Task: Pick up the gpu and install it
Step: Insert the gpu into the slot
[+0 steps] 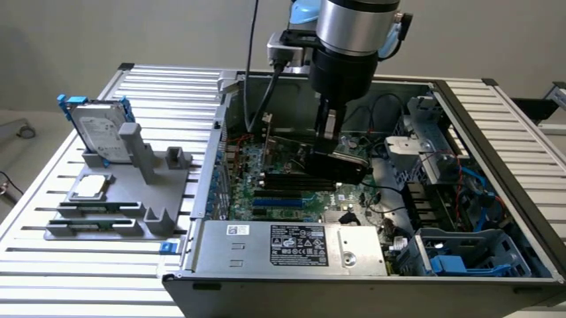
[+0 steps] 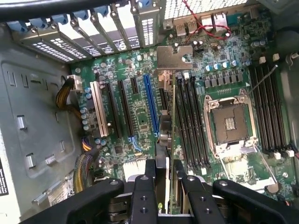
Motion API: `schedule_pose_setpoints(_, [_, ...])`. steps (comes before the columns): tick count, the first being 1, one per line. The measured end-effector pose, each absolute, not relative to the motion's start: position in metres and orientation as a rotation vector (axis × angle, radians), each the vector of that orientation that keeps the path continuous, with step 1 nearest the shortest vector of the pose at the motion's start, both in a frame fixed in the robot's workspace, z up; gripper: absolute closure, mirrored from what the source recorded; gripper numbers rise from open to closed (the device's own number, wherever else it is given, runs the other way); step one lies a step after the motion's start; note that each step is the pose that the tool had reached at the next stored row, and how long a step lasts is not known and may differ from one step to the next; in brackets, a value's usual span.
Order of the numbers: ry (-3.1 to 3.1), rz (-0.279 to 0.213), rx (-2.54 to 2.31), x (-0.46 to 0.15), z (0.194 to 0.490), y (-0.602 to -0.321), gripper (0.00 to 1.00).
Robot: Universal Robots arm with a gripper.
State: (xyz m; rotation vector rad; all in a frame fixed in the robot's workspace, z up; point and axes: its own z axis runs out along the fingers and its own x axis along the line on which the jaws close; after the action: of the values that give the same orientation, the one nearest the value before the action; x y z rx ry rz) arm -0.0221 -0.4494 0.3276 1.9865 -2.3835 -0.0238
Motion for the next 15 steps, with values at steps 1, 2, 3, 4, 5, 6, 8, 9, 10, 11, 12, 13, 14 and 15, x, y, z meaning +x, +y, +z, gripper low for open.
schedule_pose_setpoints(1, [-2.369,-0.023,2.003,-0.023,0.327,-0.449,0.74])
schedule_pose_setpoints(2, [-2.355,-0.024,2.02,-0.023,0.327,-0.449,0.74])
schedule_pose_setpoints(3, [-2.343,-0.025,2.036,-0.024,0.326,-0.449,0.74])
schedule_pose_setpoints(4, [-2.334,-0.028,2.049,-0.024,0.326,-0.449,0.74])
schedule_pose_setpoints(5, [-2.329,-0.031,2.058,-0.026,0.325,-0.449,0.74])
schedule_pose_setpoints(6, [-2.325,-0.033,2.064,-0.027,0.325,-0.449,0.74])
schedule_pose_setpoints(8, [-2.318,-0.035,2.076,-0.03,0.324,-0.449,0.74])
schedule_pose_setpoints(9, [-2.313,-0.035,2.082,-0.032,0.324,-0.449,0.74])
schedule_pose_setpoints(10, [-2.306,-0.034,2.089,-0.033,0.324,-0.449,0.74])
schedule_pose_setpoints(11, [-2.297,-0.034,2.1,-0.034,0.324,-0.45,0.74])
schedule_pose_setpoints(12, [-2.29,-0.033,2.109,-0.035,0.324,-0.45,0.74])
schedule_pose_setpoints(13, [-2.283,-0.033,2.117,-0.036,0.324,-0.45,0.74])
schedule_pose_setpoints(14, [-2.275,-0.032,2.126,-0.037,0.324,-0.45,0.74])
schedule_pose_setpoints(15, [-2.267,-0.031,2.135,-0.038,0.324,-0.451,0.74])
